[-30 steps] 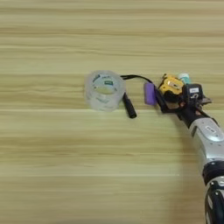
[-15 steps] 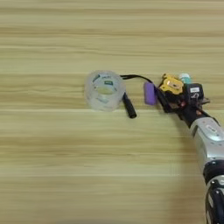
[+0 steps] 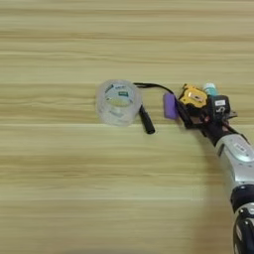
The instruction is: Move the objects on the table
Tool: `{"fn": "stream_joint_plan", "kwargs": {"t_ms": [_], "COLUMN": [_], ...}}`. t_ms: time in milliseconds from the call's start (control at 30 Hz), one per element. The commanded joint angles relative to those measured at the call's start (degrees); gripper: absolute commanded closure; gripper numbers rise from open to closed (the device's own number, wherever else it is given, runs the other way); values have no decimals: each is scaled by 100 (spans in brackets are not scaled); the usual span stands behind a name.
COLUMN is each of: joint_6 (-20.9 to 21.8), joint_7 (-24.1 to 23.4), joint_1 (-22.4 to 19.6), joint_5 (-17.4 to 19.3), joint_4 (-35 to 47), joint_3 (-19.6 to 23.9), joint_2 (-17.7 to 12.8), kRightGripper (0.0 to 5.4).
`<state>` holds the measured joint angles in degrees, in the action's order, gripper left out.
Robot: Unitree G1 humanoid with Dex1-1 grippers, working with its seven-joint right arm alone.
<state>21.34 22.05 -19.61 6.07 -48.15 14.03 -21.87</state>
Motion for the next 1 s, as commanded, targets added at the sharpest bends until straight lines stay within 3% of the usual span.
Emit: {"fn": "stream_joint_plan", "kwargs": {"t_ms": [33,533,1000], "joint_6": [-15,-952,-1972], "joint_7": [-31,164,1003], "joint_1": [-149,1228,2232], "joint_5": [114,256,947], "joint_4": [1016,3992,5802], "joint_3": [17,-174,-520], "joint_2": [-156,77,103], "kRightGripper": [85,87,87]}}
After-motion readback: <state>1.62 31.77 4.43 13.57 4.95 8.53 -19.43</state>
